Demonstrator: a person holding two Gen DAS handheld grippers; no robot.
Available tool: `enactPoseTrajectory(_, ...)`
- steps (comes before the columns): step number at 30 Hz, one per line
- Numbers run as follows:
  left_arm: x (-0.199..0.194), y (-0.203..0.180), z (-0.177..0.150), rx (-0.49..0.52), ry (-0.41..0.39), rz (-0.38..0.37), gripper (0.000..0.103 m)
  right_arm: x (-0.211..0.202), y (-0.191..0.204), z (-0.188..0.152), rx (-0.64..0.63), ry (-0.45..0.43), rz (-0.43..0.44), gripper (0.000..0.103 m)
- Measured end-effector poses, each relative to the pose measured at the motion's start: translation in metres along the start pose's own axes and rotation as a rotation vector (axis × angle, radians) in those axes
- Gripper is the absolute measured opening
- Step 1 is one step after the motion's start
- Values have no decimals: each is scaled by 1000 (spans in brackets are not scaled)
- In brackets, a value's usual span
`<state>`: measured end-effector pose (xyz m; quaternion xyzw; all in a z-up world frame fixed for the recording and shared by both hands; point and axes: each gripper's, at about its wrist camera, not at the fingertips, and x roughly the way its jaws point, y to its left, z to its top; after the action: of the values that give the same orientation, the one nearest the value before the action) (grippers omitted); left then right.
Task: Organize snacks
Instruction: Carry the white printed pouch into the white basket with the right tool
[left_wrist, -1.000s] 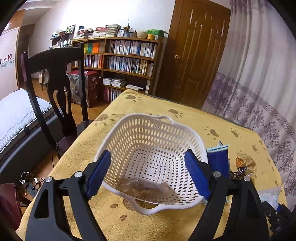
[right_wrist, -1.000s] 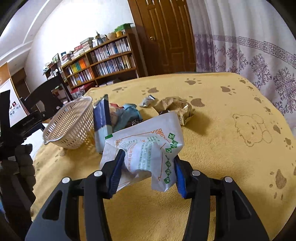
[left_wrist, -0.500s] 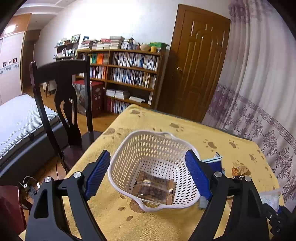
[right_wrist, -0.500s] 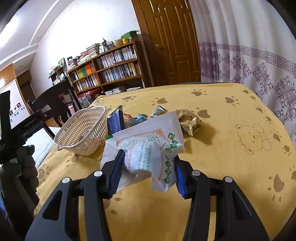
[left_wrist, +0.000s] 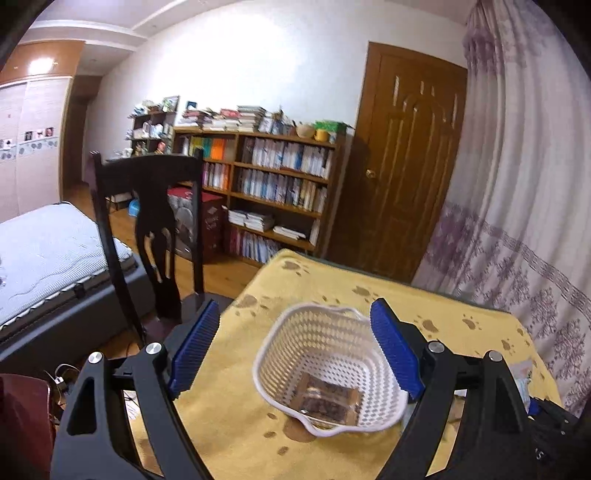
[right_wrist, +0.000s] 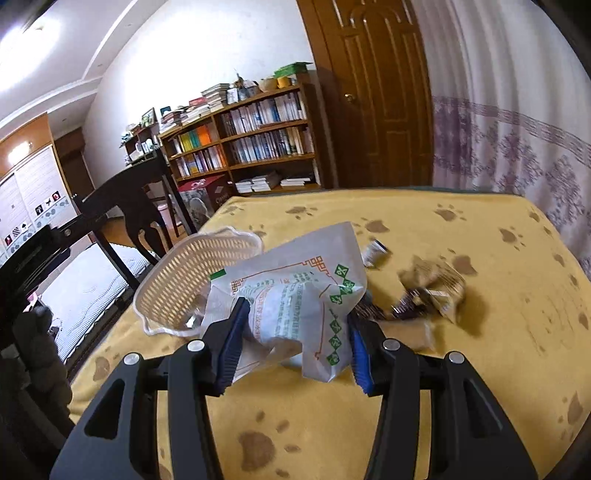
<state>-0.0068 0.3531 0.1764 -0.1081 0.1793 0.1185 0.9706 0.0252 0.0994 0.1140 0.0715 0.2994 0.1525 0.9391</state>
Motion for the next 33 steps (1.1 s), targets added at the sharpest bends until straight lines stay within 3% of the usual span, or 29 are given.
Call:
enactPoseTrajectory(10, -5, 35, 13, -74, -19, 31, 85, 45, 34, 28, -44, 32, 32, 50)
enactPoseTrajectory(21, -5, 41, 15, -88, -21, 40, 85, 102, 92, 44, -150, 116, 70, 50)
enactPoseTrajectory(28, 0, 41, 15, -89, -19, 50, 86, 106, 114, 49, -204, 94, 82, 52)
enactPoseTrajectory(33, -3, 42, 16, -83, -39, 73, 92, 101, 112, 44, -217, 72, 66, 57)
